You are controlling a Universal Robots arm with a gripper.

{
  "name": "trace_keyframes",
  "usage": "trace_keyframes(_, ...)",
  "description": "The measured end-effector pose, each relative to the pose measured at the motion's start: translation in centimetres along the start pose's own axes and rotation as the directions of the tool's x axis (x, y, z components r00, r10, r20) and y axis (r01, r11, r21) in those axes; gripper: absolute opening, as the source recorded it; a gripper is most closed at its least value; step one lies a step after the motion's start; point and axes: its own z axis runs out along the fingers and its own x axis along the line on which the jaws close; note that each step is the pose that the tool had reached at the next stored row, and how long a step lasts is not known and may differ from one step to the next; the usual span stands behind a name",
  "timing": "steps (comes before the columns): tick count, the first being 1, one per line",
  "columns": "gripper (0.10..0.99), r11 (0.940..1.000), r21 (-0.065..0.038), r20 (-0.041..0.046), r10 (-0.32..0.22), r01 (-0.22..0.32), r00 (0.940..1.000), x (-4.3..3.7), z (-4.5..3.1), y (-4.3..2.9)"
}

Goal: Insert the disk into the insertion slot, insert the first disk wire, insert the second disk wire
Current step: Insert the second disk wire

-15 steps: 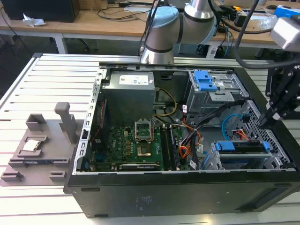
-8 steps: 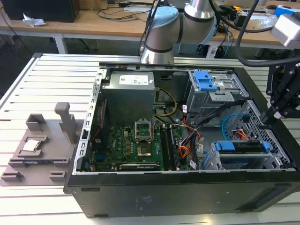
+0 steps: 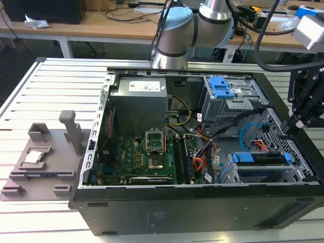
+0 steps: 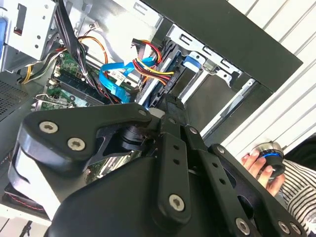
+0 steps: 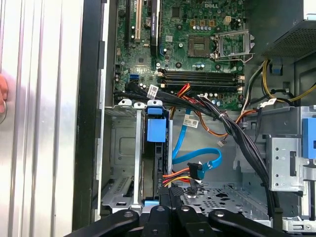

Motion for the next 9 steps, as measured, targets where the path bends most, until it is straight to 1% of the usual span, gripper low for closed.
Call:
trace_keyframes(2,0.114,1.0,0.0,-0.0001,0.0,0.0,1.0,0.0,-0.01,0.0)
trace_keyframes(4,0.235,1.0,0.0,0.0,0.0,0.0,1.0,0.0,-0.01,0.0)
trace_keyframes(5,0.235,1.0,0.0,-0.0001,0.0,0.0,1.0,0.0,-0.02,0.0)
trace_keyframes(6,0.302,1.0,0.0,0.0,0.0,0.0,1.0,0.0,-0.01,0.0)
trace_keyframes(9,0.302,0.9999,0.0,-0.001,-0.013,0.013,0.9999,-0.2,0.12,0.2)
